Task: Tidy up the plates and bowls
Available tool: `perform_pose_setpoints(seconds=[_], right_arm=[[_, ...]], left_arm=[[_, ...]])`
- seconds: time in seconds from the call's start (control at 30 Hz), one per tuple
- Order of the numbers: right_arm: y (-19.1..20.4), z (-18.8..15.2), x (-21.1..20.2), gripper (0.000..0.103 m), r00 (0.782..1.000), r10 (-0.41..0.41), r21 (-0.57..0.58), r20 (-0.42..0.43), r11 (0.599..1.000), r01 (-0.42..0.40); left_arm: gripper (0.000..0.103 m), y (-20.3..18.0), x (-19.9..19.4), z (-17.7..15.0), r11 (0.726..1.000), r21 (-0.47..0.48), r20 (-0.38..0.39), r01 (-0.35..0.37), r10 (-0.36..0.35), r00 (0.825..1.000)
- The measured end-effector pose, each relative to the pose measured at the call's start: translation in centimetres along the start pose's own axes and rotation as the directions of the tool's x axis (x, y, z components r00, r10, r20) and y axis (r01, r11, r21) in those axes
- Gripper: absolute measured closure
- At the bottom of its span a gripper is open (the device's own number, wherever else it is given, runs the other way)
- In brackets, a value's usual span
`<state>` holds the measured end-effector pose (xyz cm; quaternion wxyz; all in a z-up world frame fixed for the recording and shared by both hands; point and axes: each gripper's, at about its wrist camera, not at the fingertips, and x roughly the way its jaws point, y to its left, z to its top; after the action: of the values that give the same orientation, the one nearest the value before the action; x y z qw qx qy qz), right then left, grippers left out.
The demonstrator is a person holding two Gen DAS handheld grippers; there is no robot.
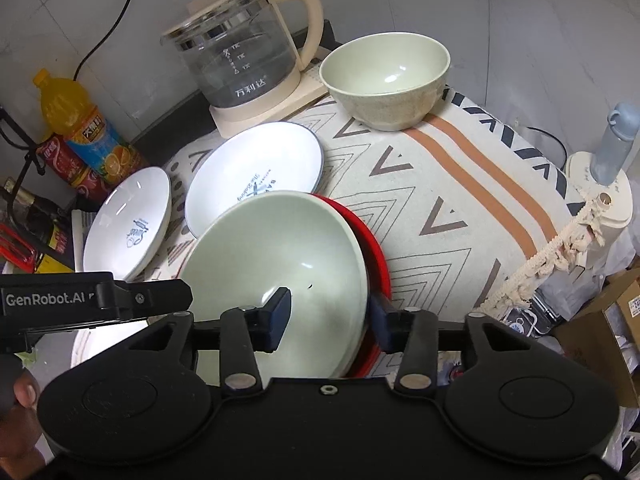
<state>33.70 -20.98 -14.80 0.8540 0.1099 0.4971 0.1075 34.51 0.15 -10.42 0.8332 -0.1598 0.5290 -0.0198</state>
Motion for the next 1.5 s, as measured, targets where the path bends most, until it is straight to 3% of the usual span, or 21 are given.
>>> perform_pose_setpoints(seconds=[0.23,0.67,1.2,1.5], right_arm=[[-0.6,1.1,-1.9,0.040,0.998,0.007,0.017,0.065,1.000,-0.008],[-2.8,3.4,-1.7,0.018,0.996,0.006,0.053,0.090,0.999,-0.011],[-7.3,8.6,1.7,0.017,0.997,0.002,0.060,0.077,0.998,-0.007],[-9.1,12.3,4.4,0.029,0.997,0.019,0.050,0.072,0.999,-0.023]], left_arm=[[0.032,-0.1,-0.5,0.7,1.000,0.005,0.028,-0.013,0.013,1.000],[0.025,-2.4,2.0,2.8,0.999,0.017,0.012,-0.037,0.036,0.999],[0.024,-6.2,7.4,7.5,0.998,-0.010,-0.003,-0.062,0.062,0.998],[0.027,-7.6,10.0,10.7,0.996,-0.060,0.030,-0.068,0.070,0.997]])
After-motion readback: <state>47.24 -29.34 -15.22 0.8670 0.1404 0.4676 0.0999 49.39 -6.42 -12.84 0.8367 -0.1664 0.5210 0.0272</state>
